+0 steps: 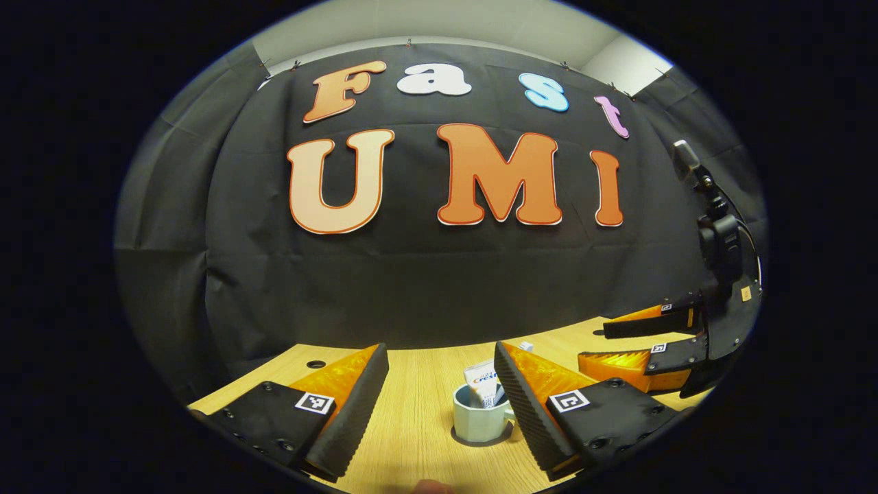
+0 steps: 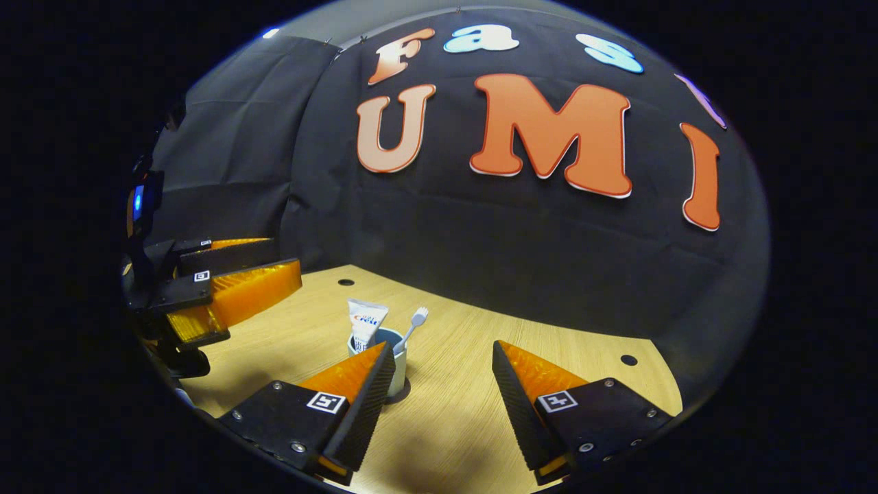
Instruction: Put the toothbrush and toothpaste on the desktop into the cup, then pick up the cup and place it on the coaster on the desktop.
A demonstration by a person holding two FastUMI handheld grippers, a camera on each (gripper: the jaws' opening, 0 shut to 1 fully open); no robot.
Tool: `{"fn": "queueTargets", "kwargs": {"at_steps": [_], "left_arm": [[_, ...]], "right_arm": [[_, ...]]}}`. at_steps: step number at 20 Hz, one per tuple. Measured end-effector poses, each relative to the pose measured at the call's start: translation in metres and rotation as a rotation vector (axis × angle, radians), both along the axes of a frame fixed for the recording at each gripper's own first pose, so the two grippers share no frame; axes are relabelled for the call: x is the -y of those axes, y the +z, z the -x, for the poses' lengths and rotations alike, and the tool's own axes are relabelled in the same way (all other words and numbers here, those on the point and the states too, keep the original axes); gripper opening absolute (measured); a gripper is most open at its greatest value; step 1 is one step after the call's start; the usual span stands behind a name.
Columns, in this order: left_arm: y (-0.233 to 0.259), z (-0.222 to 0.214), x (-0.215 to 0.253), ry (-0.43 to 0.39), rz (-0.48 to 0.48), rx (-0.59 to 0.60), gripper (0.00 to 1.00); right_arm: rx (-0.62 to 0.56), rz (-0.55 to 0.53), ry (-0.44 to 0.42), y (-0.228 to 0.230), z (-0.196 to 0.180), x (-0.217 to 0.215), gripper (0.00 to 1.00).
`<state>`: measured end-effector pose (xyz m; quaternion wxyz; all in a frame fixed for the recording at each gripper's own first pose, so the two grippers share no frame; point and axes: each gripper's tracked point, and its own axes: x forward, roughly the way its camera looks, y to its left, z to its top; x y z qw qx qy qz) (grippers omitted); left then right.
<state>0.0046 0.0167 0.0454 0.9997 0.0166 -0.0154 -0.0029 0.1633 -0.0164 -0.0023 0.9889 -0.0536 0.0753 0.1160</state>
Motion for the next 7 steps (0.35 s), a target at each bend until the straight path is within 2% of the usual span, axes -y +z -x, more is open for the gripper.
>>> {"fn": "queueTargets", "kwargs": {"at_steps": [7], "left_arm": [[0.009, 0.005, 0.003, 0.0, 0.014, 0.044, 0.98]], "right_arm": [[0.111, -0.062, -0.097, 0.007, 0.012, 0.031, 0.88]]}}
